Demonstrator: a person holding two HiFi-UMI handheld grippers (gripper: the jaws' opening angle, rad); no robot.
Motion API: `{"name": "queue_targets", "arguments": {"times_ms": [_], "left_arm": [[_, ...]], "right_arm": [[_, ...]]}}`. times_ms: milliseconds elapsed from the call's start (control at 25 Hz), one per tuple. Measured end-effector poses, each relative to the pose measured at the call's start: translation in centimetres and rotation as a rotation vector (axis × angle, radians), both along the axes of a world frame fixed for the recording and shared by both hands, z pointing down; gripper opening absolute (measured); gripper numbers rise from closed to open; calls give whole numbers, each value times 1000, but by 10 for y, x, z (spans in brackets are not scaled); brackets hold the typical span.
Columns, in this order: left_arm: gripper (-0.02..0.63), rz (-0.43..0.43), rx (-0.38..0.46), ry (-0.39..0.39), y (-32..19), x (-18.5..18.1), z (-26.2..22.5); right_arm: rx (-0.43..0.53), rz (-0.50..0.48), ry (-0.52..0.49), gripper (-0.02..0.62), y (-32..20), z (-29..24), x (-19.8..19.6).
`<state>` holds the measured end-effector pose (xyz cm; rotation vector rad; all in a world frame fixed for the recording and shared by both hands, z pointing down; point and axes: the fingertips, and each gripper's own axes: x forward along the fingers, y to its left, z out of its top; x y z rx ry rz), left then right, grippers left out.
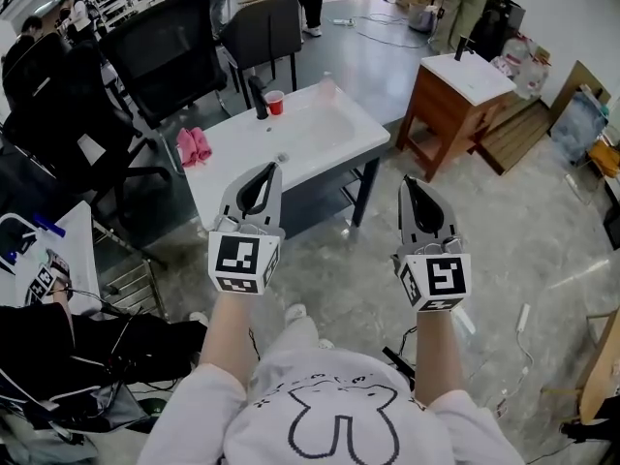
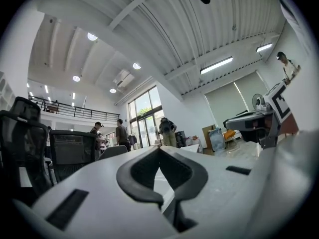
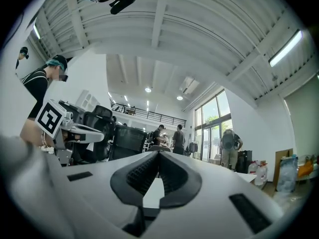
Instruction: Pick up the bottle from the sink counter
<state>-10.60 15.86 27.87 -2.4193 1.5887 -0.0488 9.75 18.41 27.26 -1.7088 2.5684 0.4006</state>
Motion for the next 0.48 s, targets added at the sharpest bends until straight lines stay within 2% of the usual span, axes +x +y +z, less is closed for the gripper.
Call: {"name": "queue_targets", "arguments": {"times_ms": [480], "left_arm": [[9,23,-15,5,-91,4,16]], "right_arm": [[-34,41,1,23,-80,19,10]]}}
